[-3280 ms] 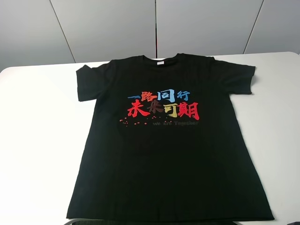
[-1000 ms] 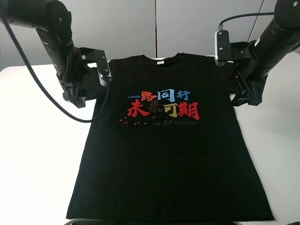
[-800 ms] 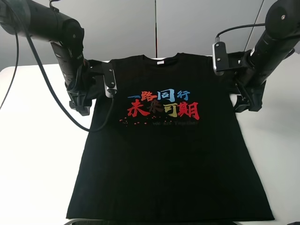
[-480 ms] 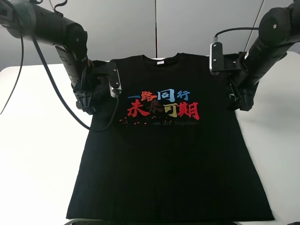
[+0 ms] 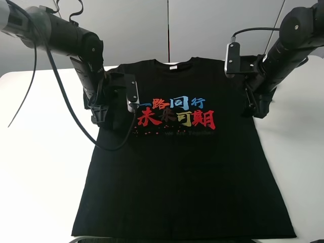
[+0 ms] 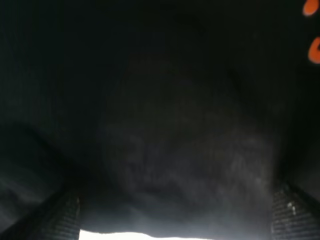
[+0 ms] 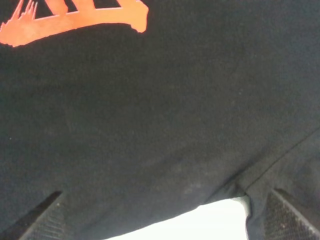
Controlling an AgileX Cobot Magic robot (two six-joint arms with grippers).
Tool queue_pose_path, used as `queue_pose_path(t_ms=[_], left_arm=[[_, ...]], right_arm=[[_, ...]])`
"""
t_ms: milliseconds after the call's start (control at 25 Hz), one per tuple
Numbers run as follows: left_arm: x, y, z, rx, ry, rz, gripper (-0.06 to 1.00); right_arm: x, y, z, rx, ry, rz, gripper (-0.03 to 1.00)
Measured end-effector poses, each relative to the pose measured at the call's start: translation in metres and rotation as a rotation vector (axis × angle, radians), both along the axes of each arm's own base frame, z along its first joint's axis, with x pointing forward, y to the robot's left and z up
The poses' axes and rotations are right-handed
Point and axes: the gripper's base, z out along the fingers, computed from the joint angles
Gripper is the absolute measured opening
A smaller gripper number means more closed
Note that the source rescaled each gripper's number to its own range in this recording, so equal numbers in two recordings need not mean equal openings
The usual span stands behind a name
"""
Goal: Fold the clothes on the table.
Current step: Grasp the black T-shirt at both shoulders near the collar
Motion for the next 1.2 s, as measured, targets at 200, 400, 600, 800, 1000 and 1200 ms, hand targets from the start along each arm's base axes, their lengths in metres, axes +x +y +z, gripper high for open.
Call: queue_pose_path(t_ms=[200,400,600,800,1000,1200], left_arm=[[0.000,-0.001,-0.011,0.018,0.021,-0.007,0.99],[0.001,-0.001,-0.014,0.039,0.024,-0.021,0.99],[0.000,-0.001,-0.016,0.052,0.042,-0.017,0.84],[-0.001,0.000,-0.017,0.066,0.049,-0.023,0.45],[0.000,0.000,-0.017,0.067,0.040,-0.012,0.50],[0.002,-0.001,-0.016,0.062,0.019,-0.014,0.66]], right_arm=[[0.000,0.001,0.000,0.009,0.002,-0.009,0.83],[0.000,0.001,0.000,0.015,0.003,-0.014,0.83],[0.000,0.003,0.000,0.040,0.008,-0.032,0.83],[-0.001,0.003,0.000,0.043,0.009,-0.032,0.83],[-0.001,0.003,0.000,0.044,0.009,-0.031,0.83],[-0.002,0.003,-0.011,0.020,0.061,0.028,0.83]])
